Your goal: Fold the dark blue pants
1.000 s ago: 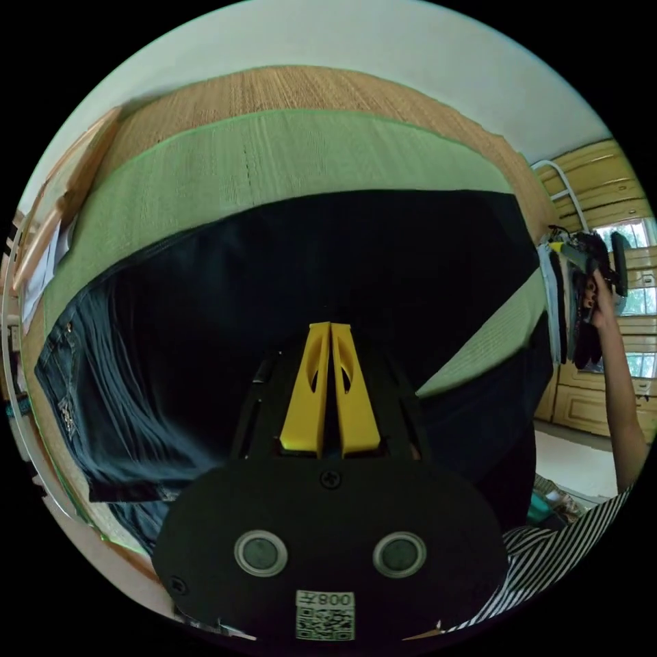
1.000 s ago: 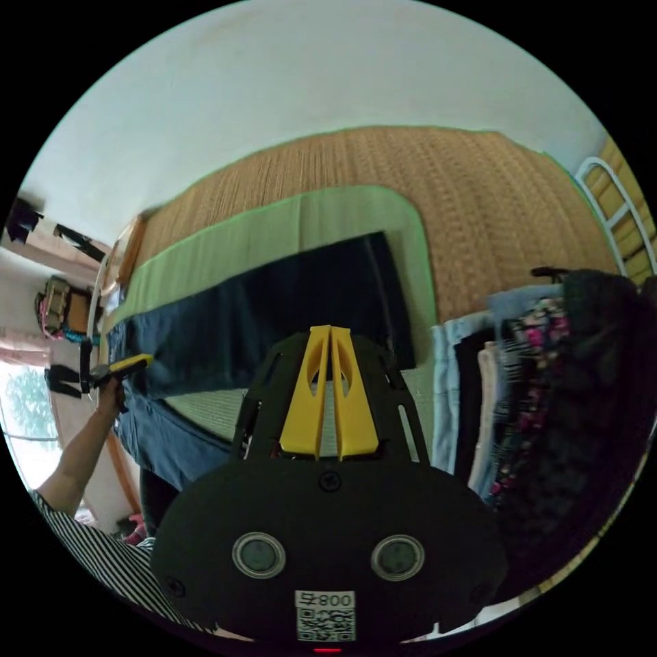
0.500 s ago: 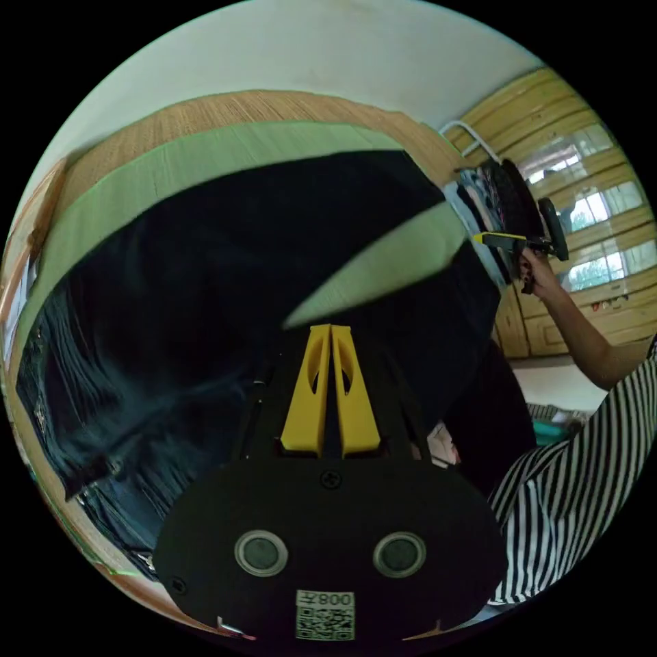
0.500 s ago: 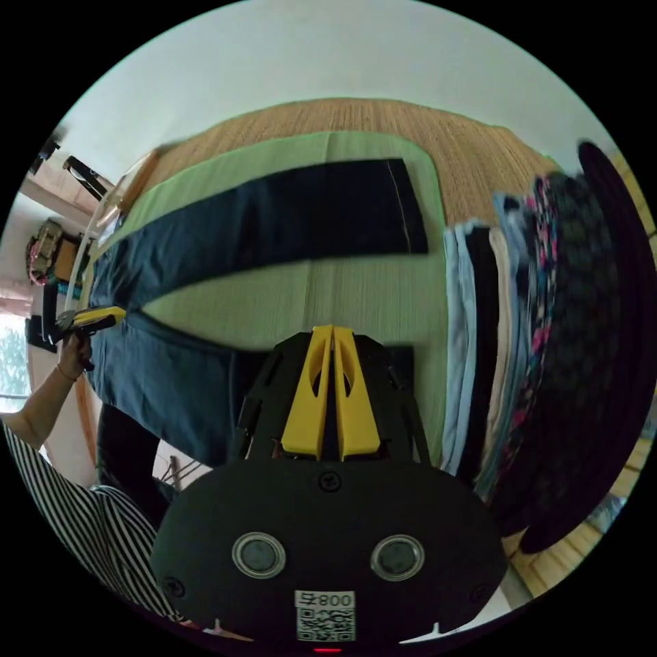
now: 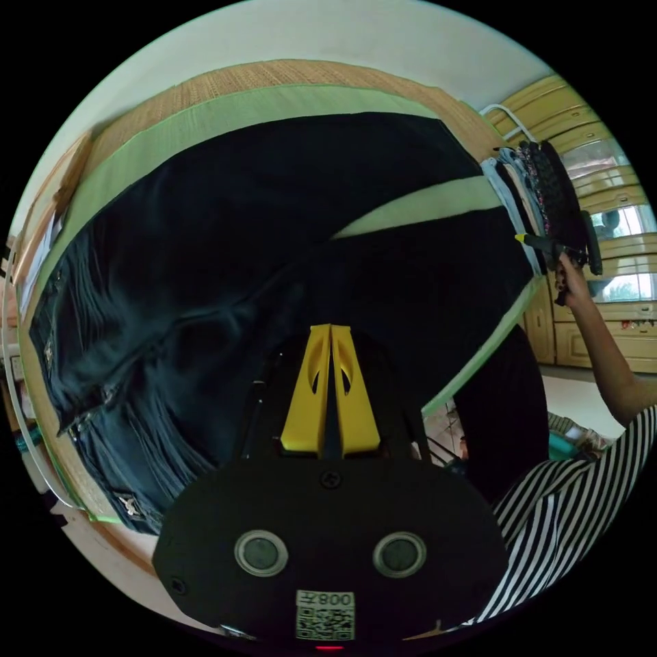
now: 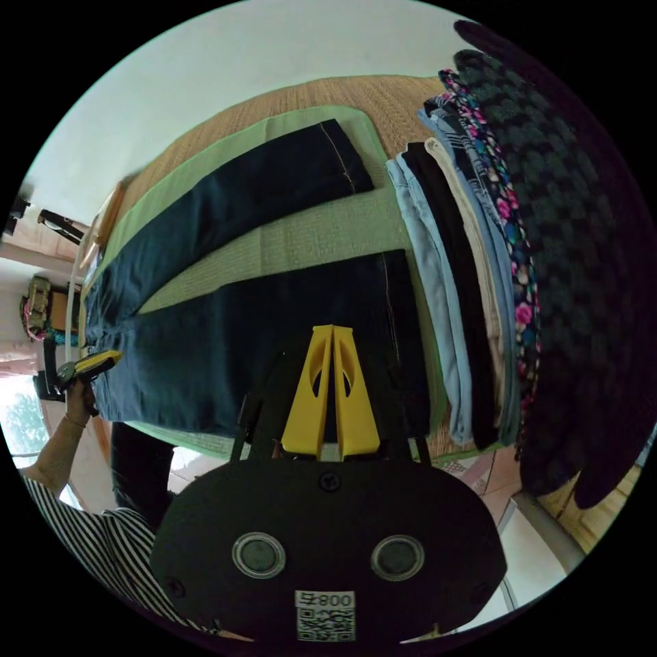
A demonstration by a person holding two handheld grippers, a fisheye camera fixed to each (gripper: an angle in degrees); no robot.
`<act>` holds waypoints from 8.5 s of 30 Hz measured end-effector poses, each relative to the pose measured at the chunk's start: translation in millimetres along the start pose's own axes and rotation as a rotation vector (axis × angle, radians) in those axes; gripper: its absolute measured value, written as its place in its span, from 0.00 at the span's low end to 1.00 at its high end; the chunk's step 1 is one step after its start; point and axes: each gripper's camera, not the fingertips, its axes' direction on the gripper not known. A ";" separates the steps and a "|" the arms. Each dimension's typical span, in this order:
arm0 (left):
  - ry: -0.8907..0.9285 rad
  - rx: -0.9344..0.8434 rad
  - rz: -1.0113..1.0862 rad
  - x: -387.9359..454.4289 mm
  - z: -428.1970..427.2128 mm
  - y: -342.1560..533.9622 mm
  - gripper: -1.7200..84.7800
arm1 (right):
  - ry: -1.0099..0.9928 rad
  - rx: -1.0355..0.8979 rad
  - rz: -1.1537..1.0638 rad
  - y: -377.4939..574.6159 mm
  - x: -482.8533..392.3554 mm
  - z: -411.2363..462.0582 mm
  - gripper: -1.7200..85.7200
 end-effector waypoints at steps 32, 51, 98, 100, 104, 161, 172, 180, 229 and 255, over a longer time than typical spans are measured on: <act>0.039 0.176 -0.533 -180.2 -125.3 217.0 0.02 | -0.016 -0.121 -0.328 22.5 -147.9 134.8 0.02; -0.213 0.103 -0.403 -265.8 -170.0 118.7 0.02 | 0.038 -0.066 -0.292 -100.3 -121.1 261.5 0.02; 0.014 0.360 -0.567 -442.5 -308.9 366.4 0.02 | -0.322 -0.067 -0.694 58.2 -167.7 508.4 0.03; 0.033 0.391 -0.584 -454.2 -311.1 375.4 0.02 | -0.340 -0.067 -0.904 90.3 -261.4 526.6 0.04; 0.032 0.370 -0.580 -475.9 -304.6 388.3 0.02 | -0.274 -0.018 -1.123 135.3 -373.1 562.5 0.08; 0.305 0.209 -0.193 -299.6 -200.1 415.7 0.02 | -0.086 -0.070 -0.783 107.4 -132.6 767.0 0.02; 0.273 0.107 -0.093 -276.0 -182.0 386.6 0.02 | -0.169 -0.149 -0.858 44.5 -146.0 758.7 0.02; 0.268 0.102 -0.030 -256.9 -161.2 351.6 0.02 | -0.070 -0.106 -0.878 54.6 -176.3 738.2 0.02; 0.092 0.169 -0.010 -173.2 -41.6 114.2 0.02 | -0.100 -0.038 -0.445 1.7 -142.2 417.7 0.02; 0.022 0.115 0.059 -80.6 11.5 17.0 0.02 | 0.077 0.102 -0.004 -96.7 -25.1 152.9 0.02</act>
